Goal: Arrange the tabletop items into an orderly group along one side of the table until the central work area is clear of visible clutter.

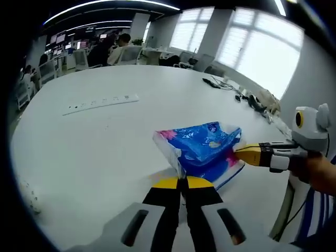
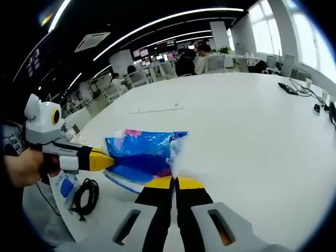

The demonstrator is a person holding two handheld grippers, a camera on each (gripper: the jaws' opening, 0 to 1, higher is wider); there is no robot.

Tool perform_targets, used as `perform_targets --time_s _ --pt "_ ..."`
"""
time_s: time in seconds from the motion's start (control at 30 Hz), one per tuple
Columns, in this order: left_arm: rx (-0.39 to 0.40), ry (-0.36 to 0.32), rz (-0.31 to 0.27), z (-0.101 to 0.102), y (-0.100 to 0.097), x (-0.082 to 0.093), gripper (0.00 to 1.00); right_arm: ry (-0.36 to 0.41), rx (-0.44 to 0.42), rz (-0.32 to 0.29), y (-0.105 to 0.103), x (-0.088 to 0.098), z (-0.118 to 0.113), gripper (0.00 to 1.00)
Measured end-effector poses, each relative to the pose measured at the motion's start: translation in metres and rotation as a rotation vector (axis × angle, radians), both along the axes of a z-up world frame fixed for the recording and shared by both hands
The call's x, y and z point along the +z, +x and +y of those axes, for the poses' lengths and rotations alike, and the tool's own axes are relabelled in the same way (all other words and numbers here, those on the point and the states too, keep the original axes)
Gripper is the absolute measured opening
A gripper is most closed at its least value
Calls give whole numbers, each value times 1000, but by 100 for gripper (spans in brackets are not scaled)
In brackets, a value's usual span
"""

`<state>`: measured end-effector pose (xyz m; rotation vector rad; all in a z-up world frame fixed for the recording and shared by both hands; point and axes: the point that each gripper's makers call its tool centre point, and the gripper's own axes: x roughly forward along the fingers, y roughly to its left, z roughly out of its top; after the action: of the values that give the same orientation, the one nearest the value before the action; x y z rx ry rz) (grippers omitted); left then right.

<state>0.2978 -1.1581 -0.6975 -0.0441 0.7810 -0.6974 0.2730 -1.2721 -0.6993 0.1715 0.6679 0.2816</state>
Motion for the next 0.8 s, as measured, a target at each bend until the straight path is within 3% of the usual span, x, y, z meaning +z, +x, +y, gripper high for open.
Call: perform_targets --time_s 0.33,0.8 --pt "50 36 56 4 10 -32 0 -17 54 37 24 -33 4 0" --pt "72 62 116 4 17 -60 0 -25 72 91 27 -59 3 0"
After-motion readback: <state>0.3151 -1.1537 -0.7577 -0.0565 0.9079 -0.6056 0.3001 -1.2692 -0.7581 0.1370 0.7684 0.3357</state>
